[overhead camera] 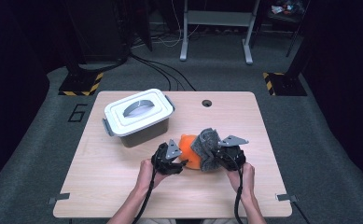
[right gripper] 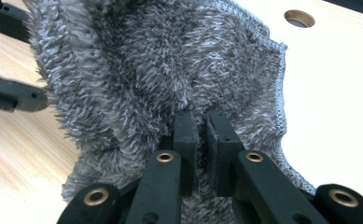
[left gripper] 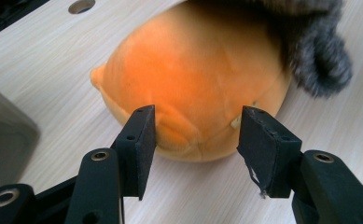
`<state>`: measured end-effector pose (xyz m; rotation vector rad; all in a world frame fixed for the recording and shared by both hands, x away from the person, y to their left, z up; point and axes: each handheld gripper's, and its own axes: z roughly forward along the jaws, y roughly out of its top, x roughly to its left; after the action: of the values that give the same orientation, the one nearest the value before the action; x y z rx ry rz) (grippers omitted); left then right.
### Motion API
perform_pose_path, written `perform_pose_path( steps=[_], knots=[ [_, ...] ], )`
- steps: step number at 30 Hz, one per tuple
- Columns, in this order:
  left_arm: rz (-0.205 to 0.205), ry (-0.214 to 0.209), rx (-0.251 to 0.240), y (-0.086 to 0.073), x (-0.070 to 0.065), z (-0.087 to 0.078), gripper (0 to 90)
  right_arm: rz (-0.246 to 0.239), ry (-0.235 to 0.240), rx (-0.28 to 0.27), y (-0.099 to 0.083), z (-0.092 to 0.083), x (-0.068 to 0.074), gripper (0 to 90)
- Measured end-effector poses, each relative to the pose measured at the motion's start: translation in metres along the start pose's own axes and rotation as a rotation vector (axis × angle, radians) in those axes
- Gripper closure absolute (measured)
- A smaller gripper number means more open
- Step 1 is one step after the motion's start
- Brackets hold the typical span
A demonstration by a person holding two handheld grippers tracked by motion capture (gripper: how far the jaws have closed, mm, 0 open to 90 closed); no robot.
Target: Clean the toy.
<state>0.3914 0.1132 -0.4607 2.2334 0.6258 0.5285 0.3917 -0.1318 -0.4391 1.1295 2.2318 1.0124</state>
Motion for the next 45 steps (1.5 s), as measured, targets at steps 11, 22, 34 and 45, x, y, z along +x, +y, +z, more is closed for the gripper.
perform_pose_path(
  steps=[11,22,34,45],
  knots=[
    [0.024,0.029,0.016,0.001,0.0,0.015,64.3,0.016,0.001,-0.01,-0.001,0.0,-0.003,83.4],
    [-0.204,-0.08,-0.047,0.009,0.006,0.011,80.2,0.019,-0.017,-0.07,-0.005,-0.021,0.002,83.6],
    [-0.356,-0.17,-0.084,0.016,0.015,-0.002,80.2,-0.034,-0.051,-0.067,0.004,-0.03,0.027,83.6],
    [-0.114,-0.042,-0.011,0.012,0.005,0.001,42.3,0.004,-0.042,-0.035,0.007,-0.001,0.015,83.8]
  ],
)
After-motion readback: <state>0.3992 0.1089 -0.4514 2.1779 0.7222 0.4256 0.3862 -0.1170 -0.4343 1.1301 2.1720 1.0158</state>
